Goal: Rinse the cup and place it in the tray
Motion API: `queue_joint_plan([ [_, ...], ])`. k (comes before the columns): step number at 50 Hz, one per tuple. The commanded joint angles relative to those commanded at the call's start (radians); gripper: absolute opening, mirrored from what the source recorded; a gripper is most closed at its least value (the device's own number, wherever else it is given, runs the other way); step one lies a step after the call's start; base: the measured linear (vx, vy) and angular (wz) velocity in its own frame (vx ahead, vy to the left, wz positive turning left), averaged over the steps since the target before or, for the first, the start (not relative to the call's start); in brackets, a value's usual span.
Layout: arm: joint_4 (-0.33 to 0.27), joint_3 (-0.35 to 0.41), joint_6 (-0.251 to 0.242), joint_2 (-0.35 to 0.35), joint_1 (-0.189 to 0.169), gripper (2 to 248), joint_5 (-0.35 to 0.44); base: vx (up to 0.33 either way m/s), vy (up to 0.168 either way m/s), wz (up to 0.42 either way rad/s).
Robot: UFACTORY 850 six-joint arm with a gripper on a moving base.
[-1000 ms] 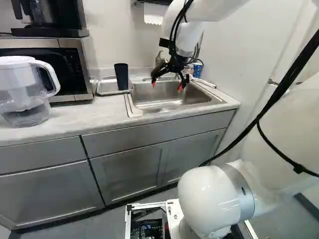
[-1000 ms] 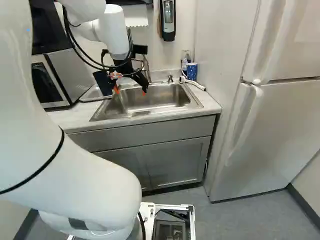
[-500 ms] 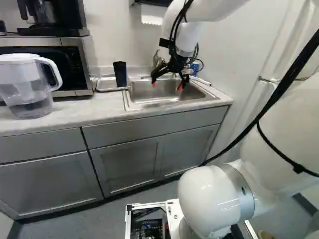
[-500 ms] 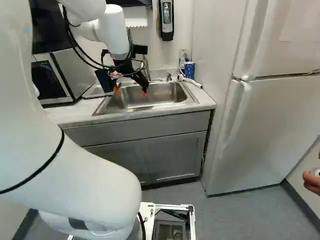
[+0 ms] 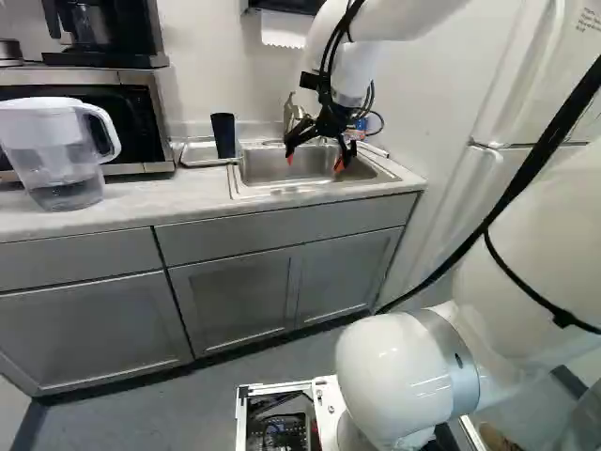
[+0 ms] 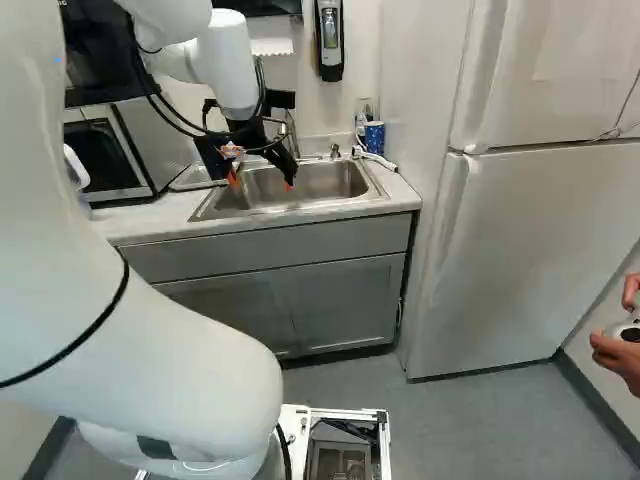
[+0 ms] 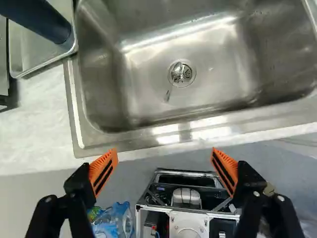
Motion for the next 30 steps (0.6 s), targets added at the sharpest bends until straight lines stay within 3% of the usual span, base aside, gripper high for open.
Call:
queue_joint_plan([
  [30,0.0,0.0,0.0,0.0,0.0,247,0.0,-0.095,-0.04,0.014],
])
